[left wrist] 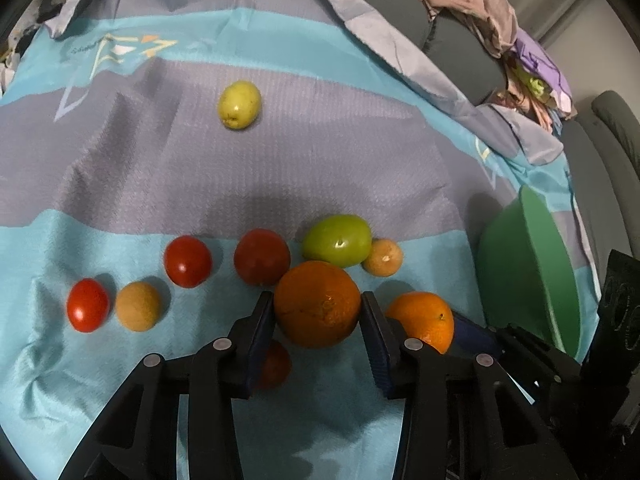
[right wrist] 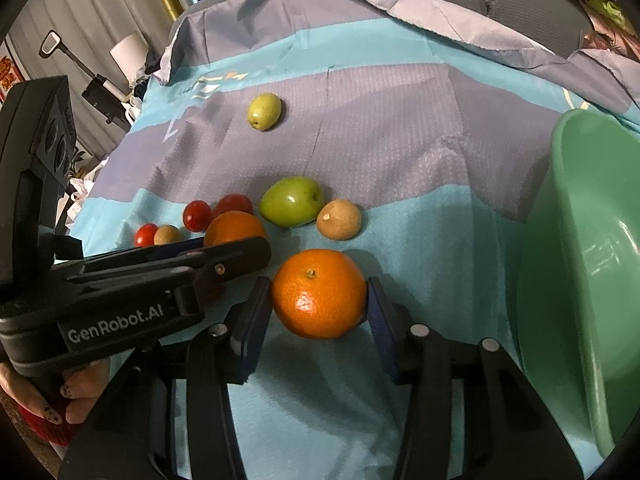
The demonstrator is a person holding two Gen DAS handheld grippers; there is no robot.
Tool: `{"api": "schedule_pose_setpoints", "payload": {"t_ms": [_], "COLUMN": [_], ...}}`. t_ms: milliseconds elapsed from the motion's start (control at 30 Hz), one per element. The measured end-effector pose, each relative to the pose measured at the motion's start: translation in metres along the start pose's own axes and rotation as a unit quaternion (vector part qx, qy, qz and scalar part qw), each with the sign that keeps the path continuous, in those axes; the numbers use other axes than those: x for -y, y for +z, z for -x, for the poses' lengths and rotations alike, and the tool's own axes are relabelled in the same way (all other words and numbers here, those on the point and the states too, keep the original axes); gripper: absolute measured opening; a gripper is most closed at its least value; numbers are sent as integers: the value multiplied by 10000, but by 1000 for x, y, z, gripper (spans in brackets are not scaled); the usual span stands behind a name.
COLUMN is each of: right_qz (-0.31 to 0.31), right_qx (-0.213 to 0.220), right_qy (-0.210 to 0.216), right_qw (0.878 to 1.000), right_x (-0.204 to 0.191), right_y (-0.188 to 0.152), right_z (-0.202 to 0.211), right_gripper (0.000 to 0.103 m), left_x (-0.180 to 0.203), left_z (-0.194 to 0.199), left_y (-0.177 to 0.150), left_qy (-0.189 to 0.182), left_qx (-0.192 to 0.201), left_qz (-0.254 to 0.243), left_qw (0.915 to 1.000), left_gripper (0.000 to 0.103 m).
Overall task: Organize fruits
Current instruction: 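Close both tools on their oranges and lift them off the sheet, then carry both held oranges over the green bowl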
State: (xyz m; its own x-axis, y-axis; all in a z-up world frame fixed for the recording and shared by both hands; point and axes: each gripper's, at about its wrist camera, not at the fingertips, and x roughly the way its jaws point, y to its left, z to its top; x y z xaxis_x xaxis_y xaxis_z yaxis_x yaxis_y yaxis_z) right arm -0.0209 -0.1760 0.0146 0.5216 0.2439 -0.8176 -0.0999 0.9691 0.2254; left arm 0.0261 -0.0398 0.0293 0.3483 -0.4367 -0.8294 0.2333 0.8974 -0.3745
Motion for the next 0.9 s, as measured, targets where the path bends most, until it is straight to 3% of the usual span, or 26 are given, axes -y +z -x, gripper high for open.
{"api": "schedule_pose_setpoints", "payload": {"t_ms": [900], "right_qz": [-121], "right_qx": [653], "right_qy": [150], "right_qw": [9977], "right_x": [2], "right_y": [5], "right_z": [50], "right_gripper": [47], "left_x": [18], "left_z": [50], "left_y": [-1], "left_qy": [-58], "left_qx": [791], "left_qz": [-229], "left_qw": [9966], "left_gripper": [43]}}
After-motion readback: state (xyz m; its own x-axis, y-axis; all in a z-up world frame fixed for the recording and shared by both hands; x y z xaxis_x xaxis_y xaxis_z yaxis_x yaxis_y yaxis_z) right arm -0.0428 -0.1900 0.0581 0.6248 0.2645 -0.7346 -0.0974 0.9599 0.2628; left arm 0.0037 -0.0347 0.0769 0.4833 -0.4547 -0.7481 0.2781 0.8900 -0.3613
